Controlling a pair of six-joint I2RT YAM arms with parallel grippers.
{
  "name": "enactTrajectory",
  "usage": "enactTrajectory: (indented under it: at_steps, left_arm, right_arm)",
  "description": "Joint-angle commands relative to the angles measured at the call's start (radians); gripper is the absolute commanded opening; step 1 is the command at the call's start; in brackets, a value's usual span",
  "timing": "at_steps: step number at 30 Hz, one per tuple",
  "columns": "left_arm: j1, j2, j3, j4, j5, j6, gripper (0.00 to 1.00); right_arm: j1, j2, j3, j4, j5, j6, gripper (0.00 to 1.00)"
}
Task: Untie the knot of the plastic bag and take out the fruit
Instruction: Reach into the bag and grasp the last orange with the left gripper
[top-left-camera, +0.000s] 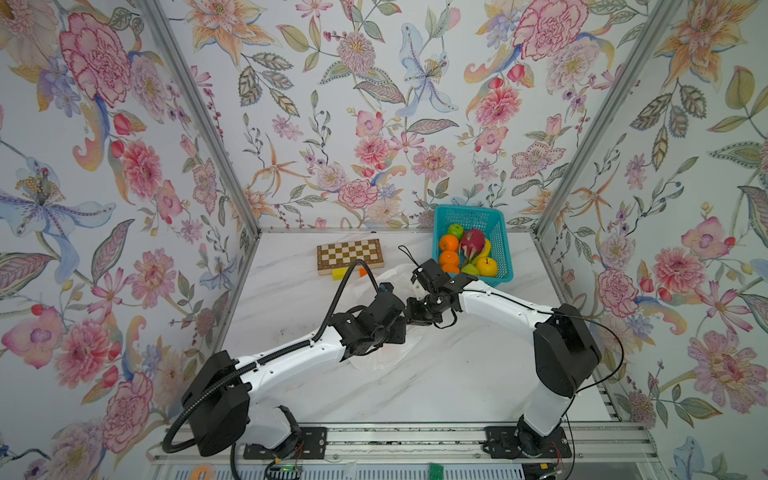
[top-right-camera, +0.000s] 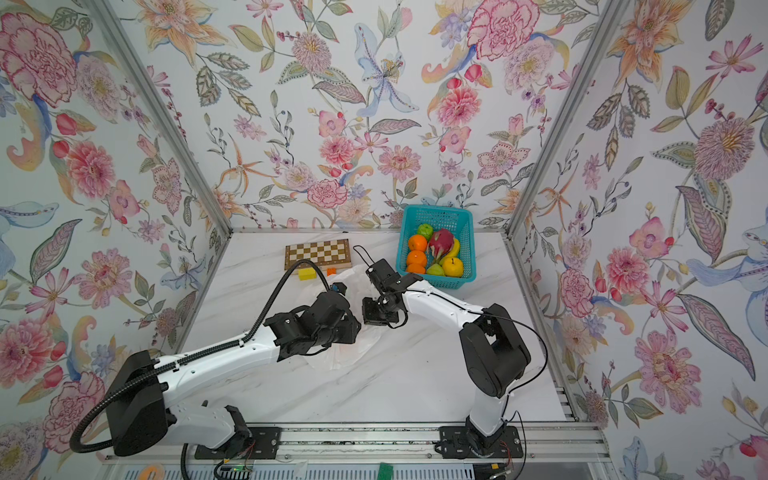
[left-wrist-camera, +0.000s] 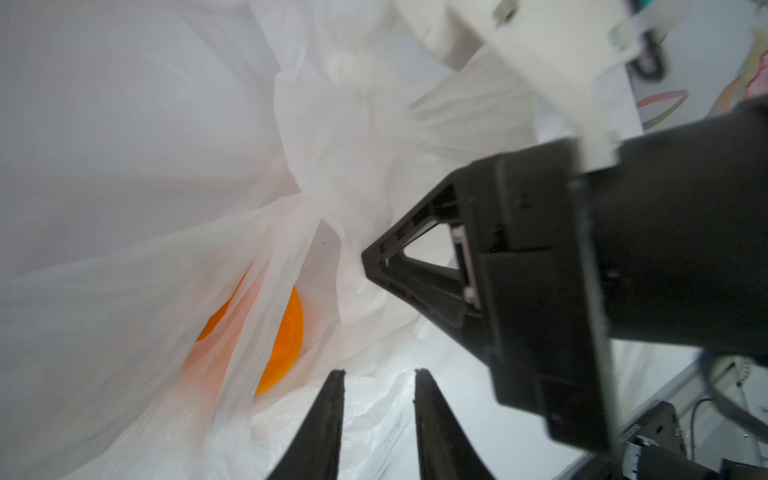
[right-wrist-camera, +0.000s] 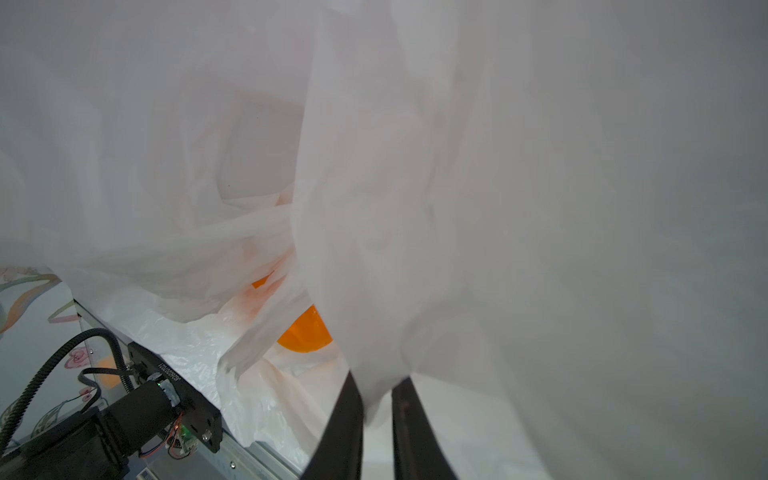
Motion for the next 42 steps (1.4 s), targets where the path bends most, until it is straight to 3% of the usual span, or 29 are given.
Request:
enactTrajectory:
  at_steps: [1, 8, 15, 23, 27, 32, 40, 42]
  left_arm:
    - [0.028, 0.043, -0.029, 0.040, -0.016, -0.015, 0.27]
    - [0.065, 0.112, -0.012, 0.019, -0.076, -0.006, 0.26]
    - [0.073, 0.120, -0.001, -0.032, -0.144, 0.006, 0.37]
    - [0.077, 0.114, -0.037, -0.053, -0.190, 0.006, 0.65]
    - [0.098, 0.122, -0.053, -0.020, -0.153, 0.009, 0.69]
    - [0.115, 0.180, -0.064, -0.039, -0.191, -0.012, 0.71]
    - [0.166, 0.250, -0.077, 0.027, -0.129, -0.001, 0.71]
    - [0.177, 0.263, -0.070, 0.030, -0.118, -0.001, 0.67]
  right_arm:
    - [-0.009, -0.015, -0.016, 0.011, -0.019, 0.015, 0.16]
    - [-0.009, -0.027, -0.023, 0.010, -0.018, 0.015, 0.16]
    - [-0.010, -0.033, -0.026, 0.005, -0.019, 0.013, 0.17]
    - [-0.011, -0.024, -0.020, 0.003, -0.022, 0.014, 0.17]
    - [-0.010, -0.019, -0.017, 0.002, -0.025, 0.013, 0.17]
    - [-0.010, -0.024, -0.019, 0.003, -0.018, 0.016, 0.17]
    - [-0.011, -0.021, -0.014, -0.002, -0.027, 0.016, 0.18]
    - [-0.011, -0.022, -0.015, -0.003, -0.027, 0.015, 0.18]
